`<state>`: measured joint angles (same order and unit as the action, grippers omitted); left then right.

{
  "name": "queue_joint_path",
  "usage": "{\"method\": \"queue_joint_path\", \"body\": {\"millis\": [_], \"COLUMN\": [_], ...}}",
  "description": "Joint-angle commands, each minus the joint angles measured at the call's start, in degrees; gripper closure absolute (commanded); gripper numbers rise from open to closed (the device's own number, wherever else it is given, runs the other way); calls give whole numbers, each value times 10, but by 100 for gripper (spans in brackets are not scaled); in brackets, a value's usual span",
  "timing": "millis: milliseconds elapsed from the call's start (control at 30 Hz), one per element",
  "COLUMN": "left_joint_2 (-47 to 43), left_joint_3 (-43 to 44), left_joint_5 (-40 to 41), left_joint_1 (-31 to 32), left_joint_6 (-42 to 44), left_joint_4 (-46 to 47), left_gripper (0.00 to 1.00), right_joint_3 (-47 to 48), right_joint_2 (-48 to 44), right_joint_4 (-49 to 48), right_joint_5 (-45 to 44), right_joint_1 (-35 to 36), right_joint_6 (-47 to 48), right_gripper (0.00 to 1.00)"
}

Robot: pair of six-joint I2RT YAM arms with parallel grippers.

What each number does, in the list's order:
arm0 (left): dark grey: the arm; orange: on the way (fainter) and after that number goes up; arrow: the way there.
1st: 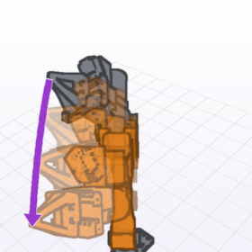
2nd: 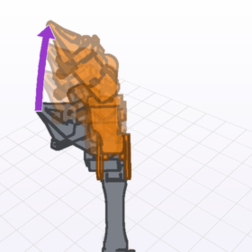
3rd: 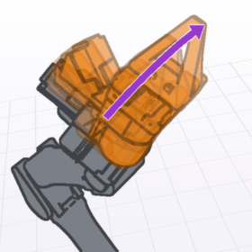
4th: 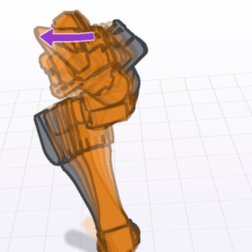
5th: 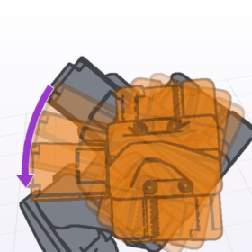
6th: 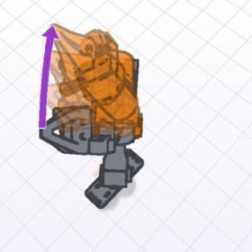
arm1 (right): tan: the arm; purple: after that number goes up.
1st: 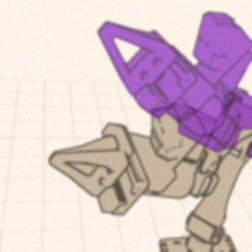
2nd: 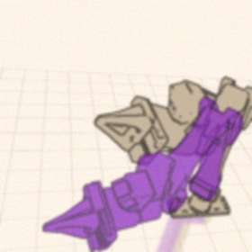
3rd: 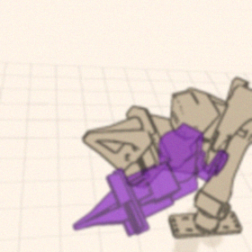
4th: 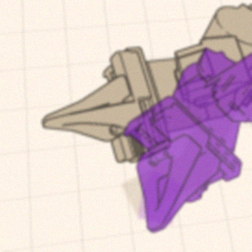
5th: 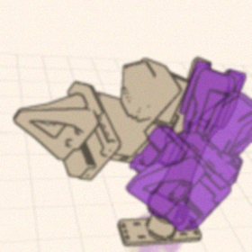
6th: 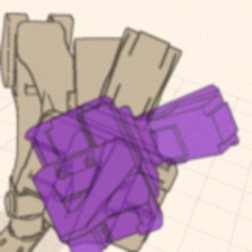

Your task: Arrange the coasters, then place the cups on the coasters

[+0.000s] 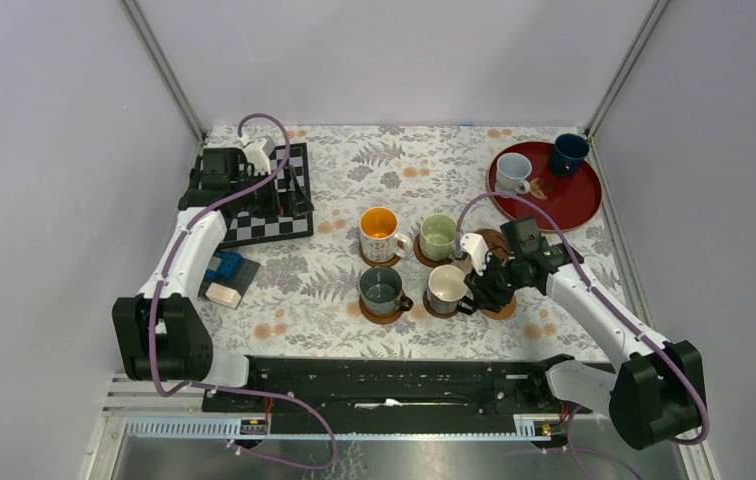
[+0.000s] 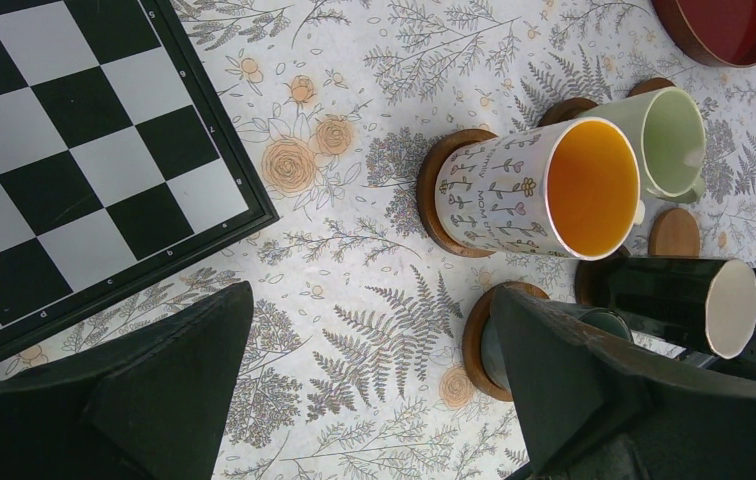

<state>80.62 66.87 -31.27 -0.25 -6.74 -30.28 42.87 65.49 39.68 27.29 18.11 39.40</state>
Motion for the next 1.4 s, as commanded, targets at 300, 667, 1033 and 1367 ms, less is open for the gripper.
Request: {"method": "queue_joint_path", "body": {"millis": [300, 667, 1033, 1367], "left_joint_2": [-5, -4, -11, -14], "left_joint_3": [0, 2, 4, 2], "left_joint_5": [-8, -6, 2, -3], "left_joint_1": [12, 13, 13, 13], "left_joint_6": [-2, 3, 20, 22], "left_joint_4": [22, 21, 18, 15], "left_gripper": [1, 1, 1, 1], "right_joint_3": [-2, 70, 292, 474], "right_joint_2": [-13, 21, 135, 341], "right_joint_4": [-8, 33, 92, 45], "right_joint_5": [-10, -35, 61, 6], "right_joint_1": [33, 7, -199, -321], "right_joint_6": [-6, 0, 26, -71], "right_gripper": [53, 50, 46, 38]}}
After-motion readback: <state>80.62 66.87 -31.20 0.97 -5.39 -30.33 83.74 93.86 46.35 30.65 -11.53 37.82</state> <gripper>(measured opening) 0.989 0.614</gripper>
